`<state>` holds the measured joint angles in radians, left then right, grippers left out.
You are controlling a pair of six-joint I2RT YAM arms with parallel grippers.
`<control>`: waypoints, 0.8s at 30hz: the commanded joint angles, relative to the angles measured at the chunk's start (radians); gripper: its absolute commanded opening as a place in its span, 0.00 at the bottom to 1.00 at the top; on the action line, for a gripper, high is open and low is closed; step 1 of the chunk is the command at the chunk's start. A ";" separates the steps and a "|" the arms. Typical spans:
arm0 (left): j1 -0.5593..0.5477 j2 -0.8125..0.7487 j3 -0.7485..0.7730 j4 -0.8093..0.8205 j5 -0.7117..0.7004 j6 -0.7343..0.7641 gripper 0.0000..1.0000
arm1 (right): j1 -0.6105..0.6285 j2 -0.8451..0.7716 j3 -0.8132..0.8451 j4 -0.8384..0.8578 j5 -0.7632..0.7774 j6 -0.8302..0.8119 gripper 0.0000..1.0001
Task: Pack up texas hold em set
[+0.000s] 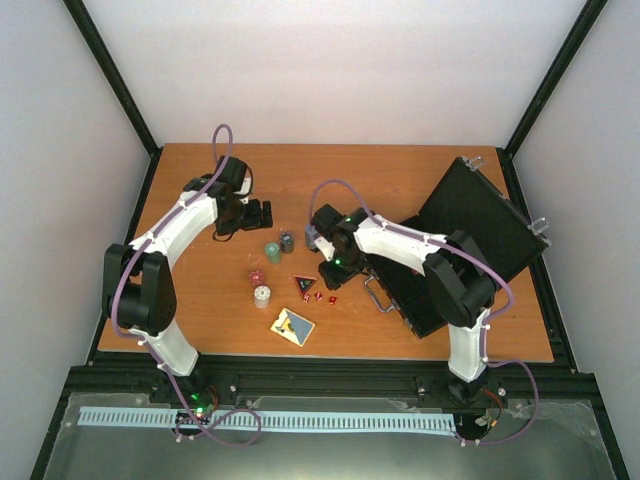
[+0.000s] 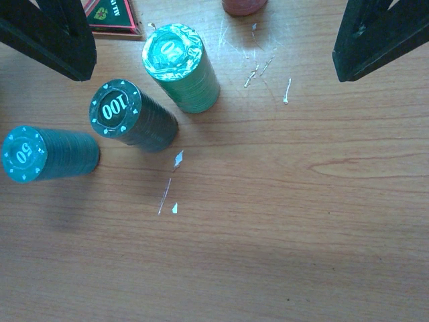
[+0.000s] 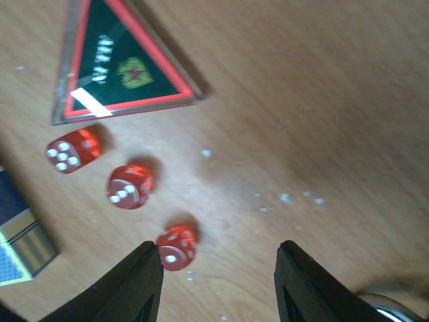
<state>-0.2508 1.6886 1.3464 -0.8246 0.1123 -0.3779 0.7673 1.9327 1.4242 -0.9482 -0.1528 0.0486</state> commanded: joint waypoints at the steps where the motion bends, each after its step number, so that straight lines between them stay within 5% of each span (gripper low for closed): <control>1: -0.002 -0.037 0.006 -0.003 -0.008 0.000 1.00 | 0.045 0.009 0.011 0.008 -0.053 -0.008 0.47; 24: -0.002 -0.045 -0.023 0.002 -0.028 -0.003 1.00 | 0.064 0.073 -0.047 0.040 -0.059 -0.075 0.46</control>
<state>-0.2508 1.6573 1.3155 -0.8265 0.0937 -0.3782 0.8246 1.9808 1.3735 -0.9249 -0.2199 -0.0078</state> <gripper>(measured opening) 0.997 0.469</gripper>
